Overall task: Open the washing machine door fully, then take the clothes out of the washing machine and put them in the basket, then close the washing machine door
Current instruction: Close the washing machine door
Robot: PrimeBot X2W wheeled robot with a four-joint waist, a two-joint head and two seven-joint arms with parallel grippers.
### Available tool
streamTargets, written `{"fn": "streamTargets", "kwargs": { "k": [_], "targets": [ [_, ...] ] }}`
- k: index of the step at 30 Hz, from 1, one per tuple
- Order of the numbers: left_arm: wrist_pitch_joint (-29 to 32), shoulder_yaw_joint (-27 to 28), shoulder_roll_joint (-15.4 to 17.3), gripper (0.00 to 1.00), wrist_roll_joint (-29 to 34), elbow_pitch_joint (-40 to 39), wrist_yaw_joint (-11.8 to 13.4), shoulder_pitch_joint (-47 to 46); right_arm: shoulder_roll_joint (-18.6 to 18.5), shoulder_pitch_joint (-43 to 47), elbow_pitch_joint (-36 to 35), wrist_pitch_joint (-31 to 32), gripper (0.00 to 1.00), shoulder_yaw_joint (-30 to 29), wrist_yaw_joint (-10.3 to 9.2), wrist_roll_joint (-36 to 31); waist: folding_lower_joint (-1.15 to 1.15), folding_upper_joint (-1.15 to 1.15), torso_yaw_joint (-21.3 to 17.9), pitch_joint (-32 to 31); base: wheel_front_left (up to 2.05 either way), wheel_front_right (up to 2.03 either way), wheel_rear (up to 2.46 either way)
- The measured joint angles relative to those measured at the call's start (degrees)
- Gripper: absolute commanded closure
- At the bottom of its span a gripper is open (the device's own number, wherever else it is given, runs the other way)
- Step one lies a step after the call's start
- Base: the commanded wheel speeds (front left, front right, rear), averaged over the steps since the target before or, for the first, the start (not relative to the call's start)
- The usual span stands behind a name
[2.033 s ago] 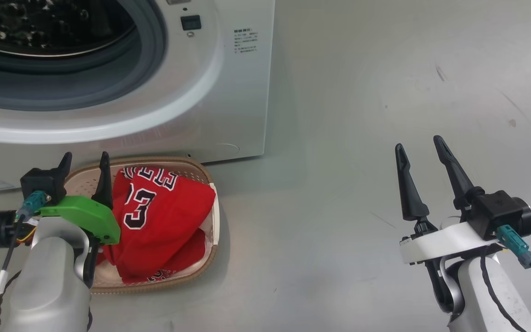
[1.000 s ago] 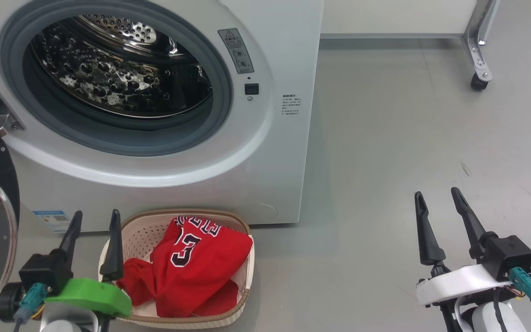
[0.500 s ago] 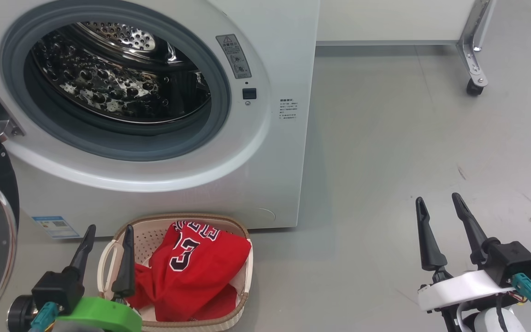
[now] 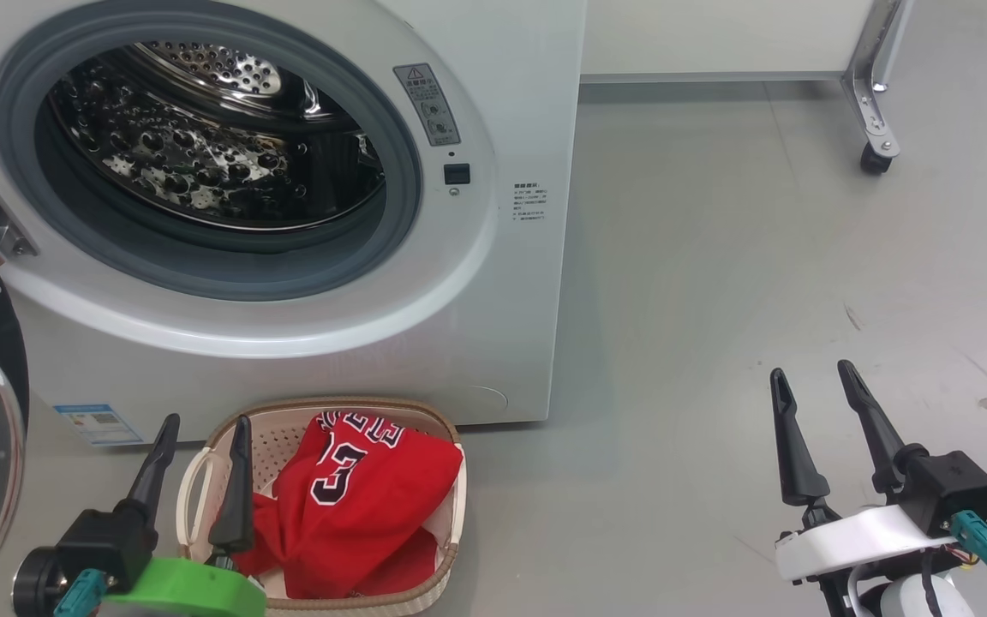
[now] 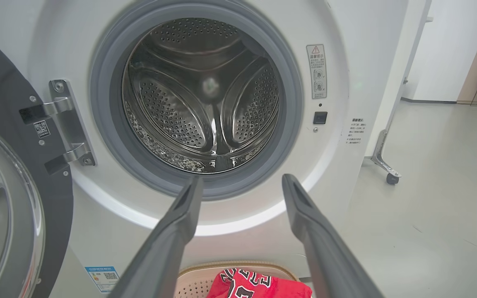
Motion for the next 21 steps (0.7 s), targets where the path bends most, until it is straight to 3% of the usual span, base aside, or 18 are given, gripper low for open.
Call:
{"fn": "streamTargets", "kwargs": {
  "k": [21],
  "targets": [
    [0.0, -0.31, 0.0, 0.0, 0.0, -1.76, -0.01, 1.65, 0.01, 0.04, -0.3, 0.0, 0.0, 0.04, 0.41, -0.01, 0.0, 0.0, -0.18, 0.2, 0.0, 0.0, 0.0]
  ]
}}
